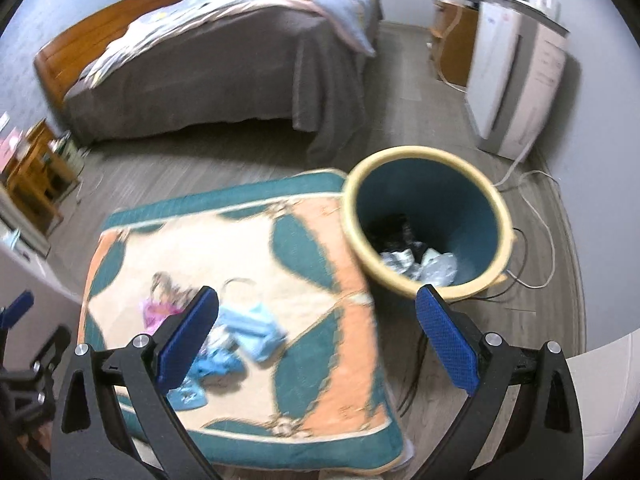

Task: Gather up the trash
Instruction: 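Move both tools back from the bin to the remaining trash on the mat, then grasp the crumpled blue glove with the right tool, then grasp the blue blister pack with left tool while right tool lifts the glove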

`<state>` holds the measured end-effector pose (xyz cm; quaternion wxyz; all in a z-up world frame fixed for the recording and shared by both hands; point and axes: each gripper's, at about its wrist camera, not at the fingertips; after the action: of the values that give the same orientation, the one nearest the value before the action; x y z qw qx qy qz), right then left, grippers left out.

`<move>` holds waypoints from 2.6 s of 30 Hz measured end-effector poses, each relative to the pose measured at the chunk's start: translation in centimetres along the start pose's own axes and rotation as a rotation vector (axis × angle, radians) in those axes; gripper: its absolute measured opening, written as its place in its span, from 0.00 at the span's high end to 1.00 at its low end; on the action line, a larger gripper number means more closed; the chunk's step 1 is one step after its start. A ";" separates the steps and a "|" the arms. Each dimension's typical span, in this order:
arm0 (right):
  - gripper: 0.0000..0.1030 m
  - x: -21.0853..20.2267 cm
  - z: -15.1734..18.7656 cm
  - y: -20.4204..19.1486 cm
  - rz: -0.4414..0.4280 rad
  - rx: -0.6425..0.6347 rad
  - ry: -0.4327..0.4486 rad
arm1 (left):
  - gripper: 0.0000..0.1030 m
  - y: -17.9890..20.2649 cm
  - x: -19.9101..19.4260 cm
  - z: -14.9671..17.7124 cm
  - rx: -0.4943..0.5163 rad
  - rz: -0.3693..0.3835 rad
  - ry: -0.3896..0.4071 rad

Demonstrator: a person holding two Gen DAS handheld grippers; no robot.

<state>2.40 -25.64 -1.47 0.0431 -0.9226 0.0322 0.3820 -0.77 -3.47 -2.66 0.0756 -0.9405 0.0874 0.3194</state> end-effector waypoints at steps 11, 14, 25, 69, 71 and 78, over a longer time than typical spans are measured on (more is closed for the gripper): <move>0.06 4.3 5.4 -7.0 -0.022 -0.152 -0.136 | 0.05 -4.6 0.4 1.8 -0.076 -0.044 -0.029; 0.06 5.4 6.6 -8.2 -0.031 -0.188 -0.168 | 0.05 -5.4 0.5 1.9 -0.102 -0.042 -0.029; 0.37 8.9 9.4 -10.9 -0.087 -0.241 -0.283 | 0.05 -6.8 2.1 2.6 -0.119 -0.045 -0.073; 0.70 4.9 0.5 -4.0 -0.159 -0.126 -0.173 | 0.10 5.4 12.0 9.8 -0.106 0.002 -0.383; 0.70 4.9 0.4 -3.8 -0.156 -0.119 -0.172 | 0.25 5.4 11.7 9.5 -0.090 0.014 -0.361; 0.70 5.7 0.2 -3.7 -0.152 -0.109 -0.180 | 0.31 4.2 10.5 9.6 -0.115 0.059 -0.360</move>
<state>6.63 -22.09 -5.37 0.0245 -0.8853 -0.0627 0.4601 0.87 -6.90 -16.99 0.0267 -0.8680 0.0816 0.4892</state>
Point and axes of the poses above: each gripper's, at about its wrist camera, not at the fingertips, and x roughly the way its jaws point, y to its right, z to its underside, and after that the axes turned 10 degrees about y, right-handed
